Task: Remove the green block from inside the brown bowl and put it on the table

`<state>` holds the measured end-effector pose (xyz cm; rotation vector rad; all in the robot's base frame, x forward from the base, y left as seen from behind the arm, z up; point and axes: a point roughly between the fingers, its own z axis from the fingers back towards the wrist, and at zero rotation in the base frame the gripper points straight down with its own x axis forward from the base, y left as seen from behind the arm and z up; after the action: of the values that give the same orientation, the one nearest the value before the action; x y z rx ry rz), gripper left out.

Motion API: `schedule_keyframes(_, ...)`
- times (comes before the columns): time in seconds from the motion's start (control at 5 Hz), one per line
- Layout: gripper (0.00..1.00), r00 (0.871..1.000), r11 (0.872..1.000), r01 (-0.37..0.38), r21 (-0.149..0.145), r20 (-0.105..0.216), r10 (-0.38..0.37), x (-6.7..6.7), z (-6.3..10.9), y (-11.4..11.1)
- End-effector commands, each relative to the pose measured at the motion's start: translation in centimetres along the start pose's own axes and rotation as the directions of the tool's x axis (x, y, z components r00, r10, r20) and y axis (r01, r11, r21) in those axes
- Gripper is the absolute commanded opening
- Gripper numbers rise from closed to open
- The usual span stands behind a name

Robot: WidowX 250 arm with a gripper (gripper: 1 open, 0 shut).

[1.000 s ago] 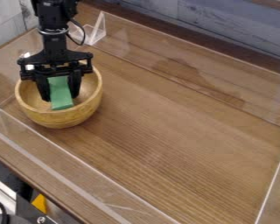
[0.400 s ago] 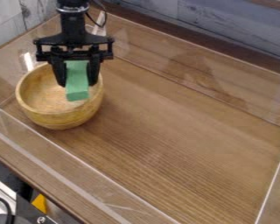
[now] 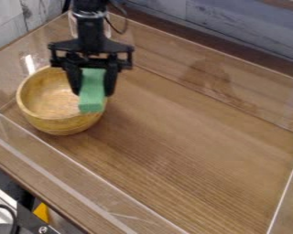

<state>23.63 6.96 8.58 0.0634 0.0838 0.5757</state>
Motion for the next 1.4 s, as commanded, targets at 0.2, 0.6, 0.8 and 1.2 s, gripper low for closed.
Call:
schedule_keyframes(0.2,0.00,0.988,0.991,0.136,0.005,0.075,-0.136,-1.9,0.1,-1.7)
schedule_keyframes(0.6,0.00,0.960,0.965,0.262,0.024,0.100,-0.263,-3.1,-1.2,-2.1)
schedule_keyframes(0.8,0.00,0.952,0.958,0.285,0.027,0.110,-0.287,-3.2,-3.4,-2.9)
schedule_keyframes(1.2,0.00,0.951,0.958,0.285,0.022,0.119,-0.286,-3.1,-6.0,-3.3)
